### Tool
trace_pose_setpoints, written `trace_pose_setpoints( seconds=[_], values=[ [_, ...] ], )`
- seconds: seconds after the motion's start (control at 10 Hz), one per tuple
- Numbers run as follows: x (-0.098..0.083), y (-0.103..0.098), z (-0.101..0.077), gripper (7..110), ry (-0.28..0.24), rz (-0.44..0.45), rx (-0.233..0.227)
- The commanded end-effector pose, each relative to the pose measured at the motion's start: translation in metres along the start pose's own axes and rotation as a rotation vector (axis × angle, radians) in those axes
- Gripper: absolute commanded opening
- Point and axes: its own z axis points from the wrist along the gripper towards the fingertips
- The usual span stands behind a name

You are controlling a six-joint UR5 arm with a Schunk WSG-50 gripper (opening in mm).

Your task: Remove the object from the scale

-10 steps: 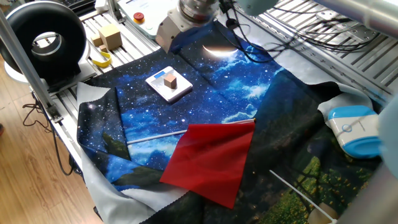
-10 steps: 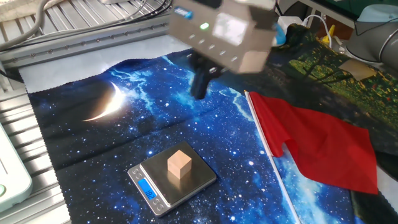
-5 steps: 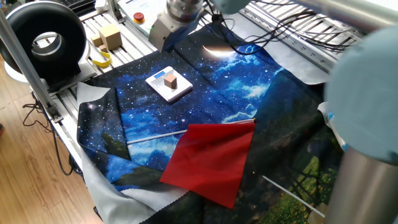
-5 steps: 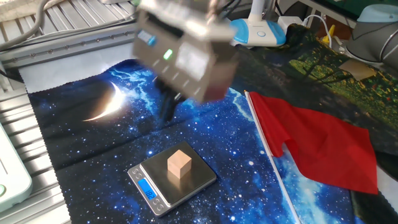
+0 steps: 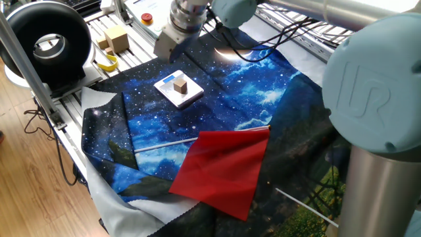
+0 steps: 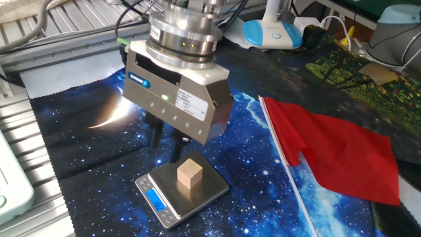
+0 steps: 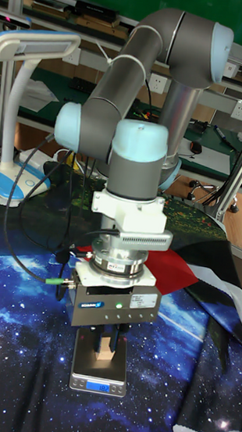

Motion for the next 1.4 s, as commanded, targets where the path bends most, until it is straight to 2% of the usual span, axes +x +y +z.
trace_pose_setpoints(
  seconds=[0.0, 0.1, 0.2, 0.3, 0.4, 0.5, 0.6, 0.7, 0.8, 1.1, 1.3],
  values=[
    [0.023, 0.003, 0.015, 44, 0.006, -0.12, -0.035],
    [0.028, 0.01, 0.021, 44, 0.001, -0.095, -0.047],
    [0.031, 0.01, 0.023, 88, 0.007, -0.089, -0.043],
    [0.032, 0.016, 0.023, 88, 0.01, -0.068, -0.049],
    [0.032, 0.036, 0.024, 88, 0.006, 0.012, -0.082],
    [0.033, 0.044, 0.023, 88, 0.009, 0.093, -0.099],
    [0.035, 0.036, 0.022, 88, 0.022, 0.124, -0.076],
    [0.04, 0.028, 0.021, 66, 0.044, 0.15, -0.048],
    [0.043, 0.022, 0.022, 66, 0.055, 0.149, -0.022],
    [0.046, 0.022, 0.028, 66, 0.07, 0.149, -0.016],
    [0.044, 0.03, 0.034, 66, 0.068, 0.159, -0.012]
  ],
)
